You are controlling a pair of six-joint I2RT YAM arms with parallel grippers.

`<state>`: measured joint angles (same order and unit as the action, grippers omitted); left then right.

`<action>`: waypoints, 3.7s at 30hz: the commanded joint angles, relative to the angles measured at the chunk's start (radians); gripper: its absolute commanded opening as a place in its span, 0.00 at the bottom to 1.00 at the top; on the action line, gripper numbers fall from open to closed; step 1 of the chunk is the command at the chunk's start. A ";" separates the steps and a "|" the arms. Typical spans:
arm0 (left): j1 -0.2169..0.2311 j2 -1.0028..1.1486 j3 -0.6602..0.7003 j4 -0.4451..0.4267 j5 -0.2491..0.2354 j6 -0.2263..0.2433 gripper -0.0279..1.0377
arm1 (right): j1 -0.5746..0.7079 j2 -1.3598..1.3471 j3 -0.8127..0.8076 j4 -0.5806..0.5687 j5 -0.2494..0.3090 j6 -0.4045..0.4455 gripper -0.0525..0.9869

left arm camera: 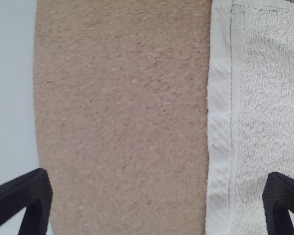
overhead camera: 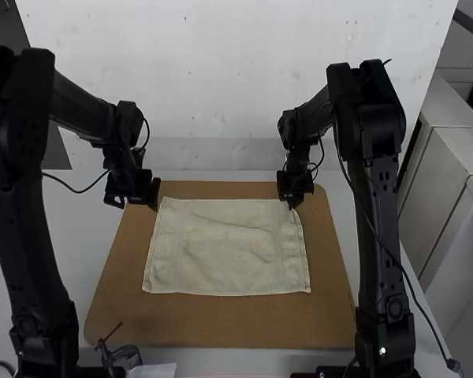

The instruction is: Fold the towel.

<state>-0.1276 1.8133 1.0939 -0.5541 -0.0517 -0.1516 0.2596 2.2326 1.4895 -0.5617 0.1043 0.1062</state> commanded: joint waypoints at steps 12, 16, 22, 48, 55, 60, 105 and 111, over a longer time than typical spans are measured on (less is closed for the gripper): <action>-0.063 0.334 0.385 -0.104 0.024 -0.124 0.93 | -0.005 0.053 -0.002 -0.023 0.044 0.015 0.06; -0.066 0.386 0.431 -0.124 0.026 -0.134 0.92 | -0.008 0.053 -0.008 -0.023 0.048 0.013 0.06; -0.061 0.497 0.526 -0.233 0.062 -0.175 0.66 | -0.005 0.039 -0.021 -0.017 0.069 0.013 0.06; -0.050 0.422 0.609 -0.288 0.087 -0.246 0.04 | 0.009 -0.060 -0.005 0.102 0.089 0.023 0.06; -0.030 0.311 0.646 -0.285 0.065 -0.275 0.04 | 0.007 -0.131 0.006 0.141 0.089 0.039 0.06; -0.024 0.270 0.655 -0.283 0.064 -0.298 0.04 | 0.001 -0.179 0.005 0.167 0.094 0.043 0.06; -0.104 -0.390 -0.252 -0.059 0.038 -0.247 0.04 | 0.145 -0.679 -0.615 0.178 0.130 0.056 0.06; -0.133 -0.453 -0.318 -0.050 0.036 -0.247 0.04 | 0.159 -0.706 -0.657 0.184 0.132 0.075 0.06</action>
<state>-0.2512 1.4044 0.7921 -0.6090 0.0185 -0.4118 0.4061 1.5661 0.8452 -0.3786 0.2001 0.1551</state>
